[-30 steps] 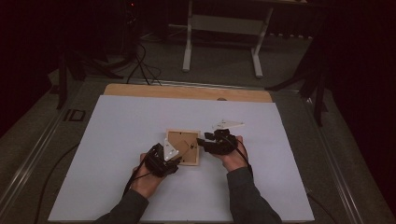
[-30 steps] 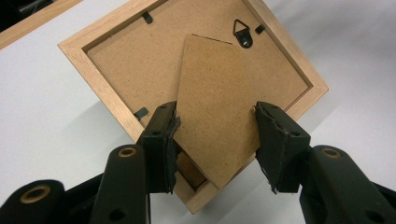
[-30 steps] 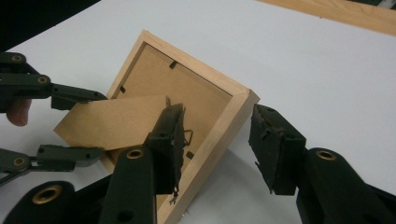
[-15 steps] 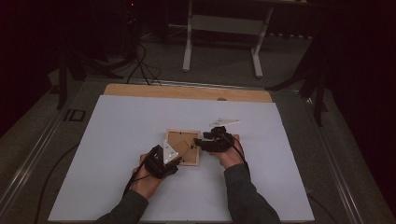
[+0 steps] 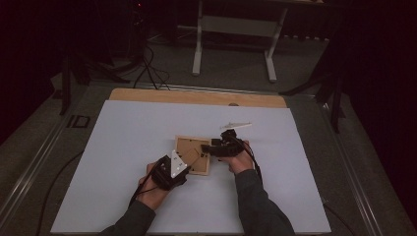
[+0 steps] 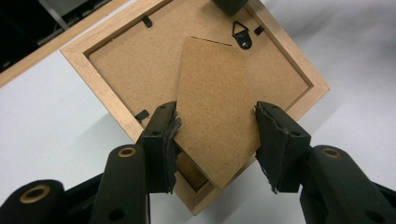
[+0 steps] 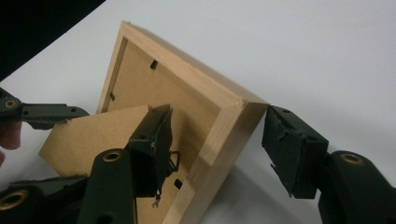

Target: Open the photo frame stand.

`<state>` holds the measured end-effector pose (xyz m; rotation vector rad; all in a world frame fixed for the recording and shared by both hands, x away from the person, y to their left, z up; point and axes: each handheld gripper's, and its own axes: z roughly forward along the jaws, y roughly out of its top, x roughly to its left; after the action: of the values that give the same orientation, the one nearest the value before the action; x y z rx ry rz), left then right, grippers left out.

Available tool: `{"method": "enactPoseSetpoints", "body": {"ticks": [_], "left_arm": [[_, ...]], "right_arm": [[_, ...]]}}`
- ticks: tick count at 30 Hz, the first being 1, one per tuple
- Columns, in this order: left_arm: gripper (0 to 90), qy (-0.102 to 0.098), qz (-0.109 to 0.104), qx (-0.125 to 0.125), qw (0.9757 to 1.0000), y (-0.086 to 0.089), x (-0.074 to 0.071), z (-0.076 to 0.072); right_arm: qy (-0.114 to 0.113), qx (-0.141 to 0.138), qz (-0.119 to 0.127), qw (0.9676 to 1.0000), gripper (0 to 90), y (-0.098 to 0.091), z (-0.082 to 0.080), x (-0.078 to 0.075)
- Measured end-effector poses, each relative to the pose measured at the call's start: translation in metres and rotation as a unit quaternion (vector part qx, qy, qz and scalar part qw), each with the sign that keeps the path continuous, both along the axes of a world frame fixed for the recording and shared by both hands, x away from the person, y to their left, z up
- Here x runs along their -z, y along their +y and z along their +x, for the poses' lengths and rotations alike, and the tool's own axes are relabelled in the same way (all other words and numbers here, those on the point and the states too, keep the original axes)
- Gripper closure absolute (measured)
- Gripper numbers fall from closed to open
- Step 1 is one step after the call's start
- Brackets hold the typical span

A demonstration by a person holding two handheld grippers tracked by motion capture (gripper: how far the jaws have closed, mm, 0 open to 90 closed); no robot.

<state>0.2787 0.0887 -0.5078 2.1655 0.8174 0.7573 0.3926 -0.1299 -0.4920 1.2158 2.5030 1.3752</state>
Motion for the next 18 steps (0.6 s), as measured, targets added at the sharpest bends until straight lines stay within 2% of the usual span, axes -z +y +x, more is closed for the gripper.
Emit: {"method": "enactPoseSetpoints", "body": {"ticks": [4, 11, 13, 14, 16, 18], "left_arm": [[51.6, 0.0, 0.003, -0.001, 1.0, 0.0012, 0.0003, 0.0], [51.0, 0.017, 0.009, -0.003, 0.9998, 0.0025, 0.001, 0.0024], [50.9, 0.028, 0.001, 0.0, 0.9996, 0.0039, 0.0005, 0.0036], [51.0, 0.037, -0.01, 0.0, 0.9993, 0.0044, 0.0008, 0.0047], [51.0, 0.058, -0.023, 0.004, 0.9981, 0.0065, 0.001, 0.0074], [51.0, 0.07, -0.03, 0.005, 0.9971, 0.0078, 0.001, 0.0088]], "right_arm": [[-0.003, 0.0, 0.004, 1.0, 45.3, 0.0021, -0.0002, 0.0006], [-0.011, -0.007, 0.006, 0.9999, 48.6, -0.0003, -0.0027, -0.0031], [-0.016, -0.006, 0.009, 0.9998, 49.7, -0.0005, -0.0038, -0.0036], [-0.019, -0.006, 0.01, 0.9998, 50.1, -0.0003, -0.0046, -0.0041], [-0.026, -0.007, 0.01, 0.9996, 51.3, 0.0005, -0.0065, -0.0057], [-0.036, -0.011, 0.007, 0.9993, 51.9, 0.0013, -0.0083, -0.0077]]}}
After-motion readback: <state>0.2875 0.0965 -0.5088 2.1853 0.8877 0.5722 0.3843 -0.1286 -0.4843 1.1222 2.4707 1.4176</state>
